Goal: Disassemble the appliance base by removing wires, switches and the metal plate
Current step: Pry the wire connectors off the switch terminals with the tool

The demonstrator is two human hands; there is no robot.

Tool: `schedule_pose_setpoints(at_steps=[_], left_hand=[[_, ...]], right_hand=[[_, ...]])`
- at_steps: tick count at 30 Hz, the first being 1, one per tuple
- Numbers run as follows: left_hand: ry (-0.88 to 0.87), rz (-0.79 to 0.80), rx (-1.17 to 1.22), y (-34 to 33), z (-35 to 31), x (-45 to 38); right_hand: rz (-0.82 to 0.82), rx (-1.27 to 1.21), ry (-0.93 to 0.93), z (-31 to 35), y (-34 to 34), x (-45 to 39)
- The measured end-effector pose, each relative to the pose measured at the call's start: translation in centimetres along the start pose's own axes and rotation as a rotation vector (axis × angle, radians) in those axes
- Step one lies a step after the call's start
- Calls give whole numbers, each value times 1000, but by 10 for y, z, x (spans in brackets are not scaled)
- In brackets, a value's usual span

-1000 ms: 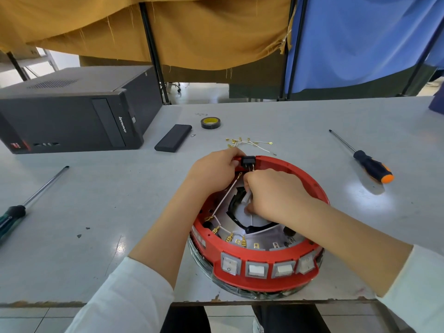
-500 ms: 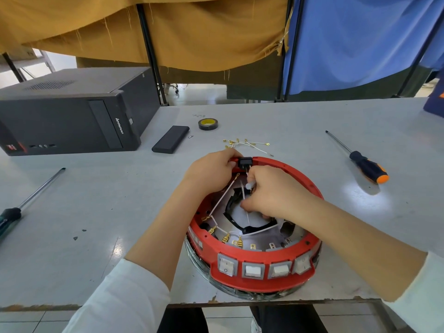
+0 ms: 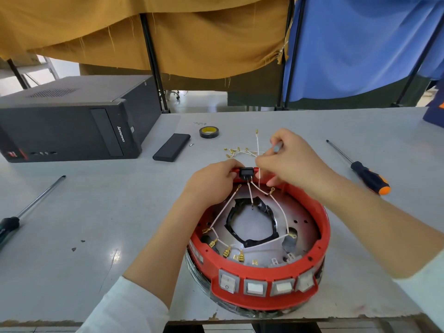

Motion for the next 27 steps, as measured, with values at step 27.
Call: schedule_pose_setpoints(at_steps=[27], left_hand=[[-1,1,14,-2,5,-5]], right_hand=[[102,98,214,-12,0,-76]])
Point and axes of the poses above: each hand's wrist, its own x-axis away from the middle knuckle, its own y-axis out of the back of the hand, z = x × y, the point moved 4 cm from there along -x, towards the middle knuckle, and after that the axes turned 4 degrees about z, right-handed, at the moved point
